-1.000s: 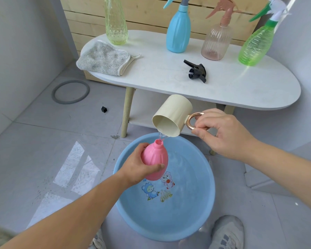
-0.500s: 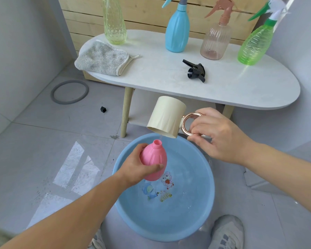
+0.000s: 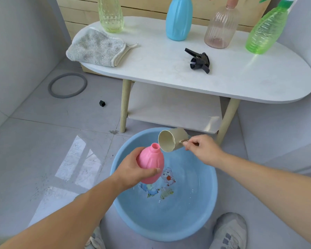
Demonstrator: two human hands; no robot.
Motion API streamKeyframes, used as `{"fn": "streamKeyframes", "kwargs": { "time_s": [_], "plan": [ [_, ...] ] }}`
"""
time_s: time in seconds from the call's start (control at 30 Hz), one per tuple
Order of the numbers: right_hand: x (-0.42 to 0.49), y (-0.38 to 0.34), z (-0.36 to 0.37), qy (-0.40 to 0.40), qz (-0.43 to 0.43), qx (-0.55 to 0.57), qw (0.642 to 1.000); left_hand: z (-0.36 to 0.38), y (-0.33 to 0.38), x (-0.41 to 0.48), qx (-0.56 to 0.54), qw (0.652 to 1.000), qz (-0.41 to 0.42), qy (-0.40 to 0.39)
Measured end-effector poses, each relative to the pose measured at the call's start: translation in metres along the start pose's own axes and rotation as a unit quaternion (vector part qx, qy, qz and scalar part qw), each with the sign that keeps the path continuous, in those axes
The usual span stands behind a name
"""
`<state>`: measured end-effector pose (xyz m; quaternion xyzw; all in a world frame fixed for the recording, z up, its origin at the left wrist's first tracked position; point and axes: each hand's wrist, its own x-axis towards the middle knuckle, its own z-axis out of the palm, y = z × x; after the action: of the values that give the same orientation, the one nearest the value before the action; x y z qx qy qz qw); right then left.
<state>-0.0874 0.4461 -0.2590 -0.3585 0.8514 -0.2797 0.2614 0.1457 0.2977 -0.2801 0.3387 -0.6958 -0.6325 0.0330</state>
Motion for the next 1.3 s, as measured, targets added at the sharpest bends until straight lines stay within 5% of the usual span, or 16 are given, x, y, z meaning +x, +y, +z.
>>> {"fn": "streamKeyframes", "kwargs": {
  "time_s": [0.47,0.73,1.07,1.3],
  "plan": [
    [0.042,0.066,0.075,-0.151,-0.059,-0.138,0.977,0.002,-0.032,0.003,0.013,0.998,-0.061,0.004],
    [0.049,0.071,0.088,-0.171,-0.097,-0.195,0.961,0.004,-0.037,0.009,0.028,0.997,-0.072,0.005],
    [0.047,0.069,0.093,-0.175,-0.042,-0.155,0.971,0.001,-0.036,0.008,0.025,0.998,-0.065,0.009],
    [0.04,0.052,0.082,-0.144,0.091,0.039,0.985,-0.001,-0.03,0.005,0.021,0.999,-0.049,0.012]
  ]
}}
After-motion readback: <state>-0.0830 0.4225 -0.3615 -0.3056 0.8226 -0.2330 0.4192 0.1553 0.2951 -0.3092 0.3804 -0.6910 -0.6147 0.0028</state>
